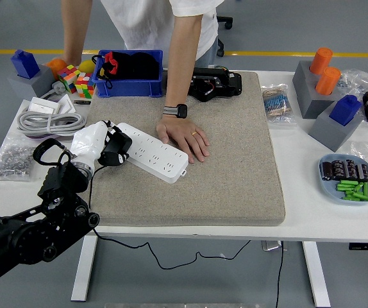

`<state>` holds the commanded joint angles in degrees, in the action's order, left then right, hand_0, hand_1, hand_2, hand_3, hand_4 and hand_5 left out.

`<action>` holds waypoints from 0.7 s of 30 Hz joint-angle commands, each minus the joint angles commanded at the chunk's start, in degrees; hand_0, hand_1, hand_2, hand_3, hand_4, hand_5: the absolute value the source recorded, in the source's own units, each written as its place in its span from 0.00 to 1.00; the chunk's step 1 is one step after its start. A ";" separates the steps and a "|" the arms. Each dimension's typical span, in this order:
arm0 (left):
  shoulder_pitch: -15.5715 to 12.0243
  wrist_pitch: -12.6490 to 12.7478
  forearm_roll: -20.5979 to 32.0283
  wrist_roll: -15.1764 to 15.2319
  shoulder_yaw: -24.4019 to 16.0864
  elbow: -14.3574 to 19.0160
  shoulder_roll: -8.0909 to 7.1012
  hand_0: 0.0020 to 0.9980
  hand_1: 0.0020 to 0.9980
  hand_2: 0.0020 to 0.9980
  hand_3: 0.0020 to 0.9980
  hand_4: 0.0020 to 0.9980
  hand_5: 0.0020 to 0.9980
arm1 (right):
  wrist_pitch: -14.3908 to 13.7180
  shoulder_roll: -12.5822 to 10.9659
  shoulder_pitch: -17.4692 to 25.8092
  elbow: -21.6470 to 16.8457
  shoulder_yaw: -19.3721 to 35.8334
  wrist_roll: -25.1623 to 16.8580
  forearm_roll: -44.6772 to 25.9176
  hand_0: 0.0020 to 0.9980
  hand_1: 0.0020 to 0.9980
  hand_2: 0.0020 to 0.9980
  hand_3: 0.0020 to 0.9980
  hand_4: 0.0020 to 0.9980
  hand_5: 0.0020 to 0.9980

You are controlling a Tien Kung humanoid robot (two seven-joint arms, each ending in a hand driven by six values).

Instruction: Press the white button,pick up the black plug,place it near the board,insert it into the board

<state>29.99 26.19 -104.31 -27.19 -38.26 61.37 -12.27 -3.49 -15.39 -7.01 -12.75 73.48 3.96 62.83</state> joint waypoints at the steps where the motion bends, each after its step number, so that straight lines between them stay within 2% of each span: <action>1: -0.03 -0.15 0.09 0.24 0.00 -0.07 0.02 0.68 0.73 0.68 0.75 0.98 0.08 | 0.01 0.01 0.00 0.00 -0.03 0.00 -0.01 0.61 0.58 0.58 0.58 0.65 0.39; 6: -0.15 -0.34 0.83 1.37 0.07 -0.15 0.06 0.68 0.73 0.68 0.75 0.98 0.08 | 0.01 -0.01 0.00 -0.03 -0.06 -0.02 -0.03 0.61 0.58 0.58 0.58 0.65 0.39; 7: -0.16 -0.34 0.97 1.54 0.07 -0.15 0.06 0.89 0.93 0.90 0.90 1.00 0.31 | 0.01 -0.02 0.00 -0.04 -0.07 -0.03 -0.03 0.61 0.58 0.58 0.58 0.65 0.39; 12: -0.25 -0.66 2.06 3.23 0.05 -0.33 0.10 0.89 0.93 0.90 0.90 1.00 0.31 | 0.04 -0.04 0.01 -0.01 -0.32 -0.01 -0.12 0.61 0.58 0.58 0.58 0.65 0.39; 13: -0.24 -0.74 2.30 3.43 0.10 -0.36 0.08 0.95 1.00 1.00 0.99 1.00 0.44 | 0.02 -0.02 -0.01 0.00 -0.26 -0.02 -0.09 0.61 0.58 0.57 0.58 0.65 0.39; 18: -0.26 -0.99 2.96 3.87 0.21 -0.43 0.00 0.95 1.00 1.00 0.99 1.00 0.44 | 0.03 -0.02 -0.06 0.00 -0.28 -0.03 -0.15 0.61 0.58 0.57 0.58 0.65 0.39; 19: -0.24 -1.05 3.07 3.94 0.21 -0.43 -0.02 0.97 1.00 1.00 1.00 1.00 0.53 | 0.04 -0.05 -0.08 -0.02 -0.33 -0.03 -0.17 0.61 0.58 0.58 0.58 0.65 0.39; 21: -0.27 -1.15 3.21 4.06 0.14 -0.39 -0.06 0.97 1.00 1.00 1.00 1.00 0.53 | 0.03 -0.09 -0.11 -0.02 -0.36 -0.03 -0.18 0.61 0.58 0.58 0.58 0.65 0.39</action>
<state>29.72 25.04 -101.10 -23.13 -38.11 60.98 -12.33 -3.46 -15.49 -7.12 -12.76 73.11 3.93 62.65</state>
